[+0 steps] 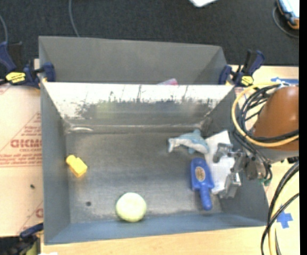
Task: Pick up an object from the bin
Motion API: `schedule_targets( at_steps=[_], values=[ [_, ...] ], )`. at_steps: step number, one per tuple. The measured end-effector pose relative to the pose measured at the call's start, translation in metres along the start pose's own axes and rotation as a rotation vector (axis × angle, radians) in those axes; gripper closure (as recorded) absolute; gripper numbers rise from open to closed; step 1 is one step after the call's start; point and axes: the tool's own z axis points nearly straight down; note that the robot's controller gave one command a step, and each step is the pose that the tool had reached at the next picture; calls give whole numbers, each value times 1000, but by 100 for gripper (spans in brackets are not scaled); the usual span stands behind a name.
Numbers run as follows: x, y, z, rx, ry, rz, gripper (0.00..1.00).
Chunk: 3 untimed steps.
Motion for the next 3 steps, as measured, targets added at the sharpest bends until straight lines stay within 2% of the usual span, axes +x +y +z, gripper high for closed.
schedule_targets(
  at_steps=[1, 2, 3],
  values=[
    [-46, 36, 77, 4, 6, -396, 0],
    [-8, 42, 78, 0, -3, -38, 0],
    [-6, 43, 78, 0, -4, -38, 0]
  ],
)
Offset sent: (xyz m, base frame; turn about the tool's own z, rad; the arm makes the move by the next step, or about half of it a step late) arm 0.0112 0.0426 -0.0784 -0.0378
